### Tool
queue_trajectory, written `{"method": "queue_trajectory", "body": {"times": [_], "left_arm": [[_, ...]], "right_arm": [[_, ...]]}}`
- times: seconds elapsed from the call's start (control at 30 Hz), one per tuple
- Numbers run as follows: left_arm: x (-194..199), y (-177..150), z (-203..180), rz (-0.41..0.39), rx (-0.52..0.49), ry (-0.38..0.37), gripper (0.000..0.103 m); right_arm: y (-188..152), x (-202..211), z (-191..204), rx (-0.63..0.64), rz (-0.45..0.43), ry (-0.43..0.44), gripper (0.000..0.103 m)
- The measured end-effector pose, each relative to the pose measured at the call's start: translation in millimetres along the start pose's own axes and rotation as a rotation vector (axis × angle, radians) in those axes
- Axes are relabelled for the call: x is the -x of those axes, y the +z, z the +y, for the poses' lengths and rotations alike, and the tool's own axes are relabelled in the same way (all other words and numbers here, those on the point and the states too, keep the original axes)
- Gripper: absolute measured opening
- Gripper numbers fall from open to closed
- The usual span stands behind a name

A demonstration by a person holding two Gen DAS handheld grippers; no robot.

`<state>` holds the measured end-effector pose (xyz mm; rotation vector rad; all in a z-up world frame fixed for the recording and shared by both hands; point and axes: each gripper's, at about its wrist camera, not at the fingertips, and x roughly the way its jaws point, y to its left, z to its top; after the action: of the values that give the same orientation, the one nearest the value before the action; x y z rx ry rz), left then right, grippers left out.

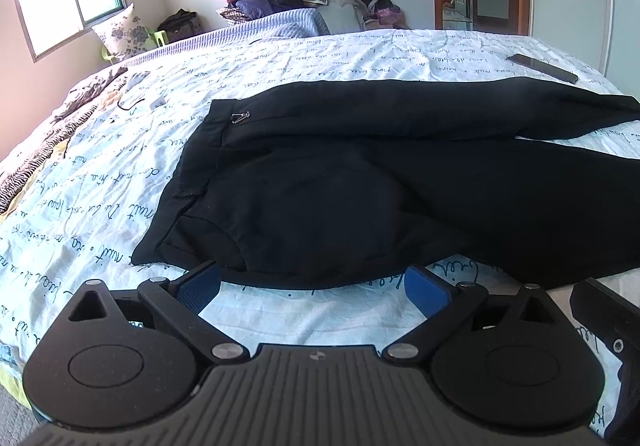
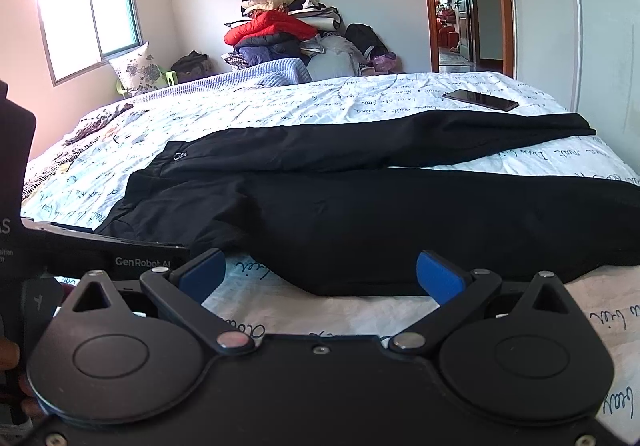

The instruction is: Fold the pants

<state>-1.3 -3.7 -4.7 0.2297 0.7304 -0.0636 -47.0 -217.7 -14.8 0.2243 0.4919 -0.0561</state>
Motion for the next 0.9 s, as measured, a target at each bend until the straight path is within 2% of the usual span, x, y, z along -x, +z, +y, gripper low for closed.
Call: {"method": "queue_trajectory", "body": {"times": [0.9], "left_arm": [[5.0, 2.0, 0.7, 0.000, 0.003, 0.005, 0.100]], "right_arm": [[1.0, 4.2, 2.4, 0.010, -0.011, 0.010, 0.103]]}}
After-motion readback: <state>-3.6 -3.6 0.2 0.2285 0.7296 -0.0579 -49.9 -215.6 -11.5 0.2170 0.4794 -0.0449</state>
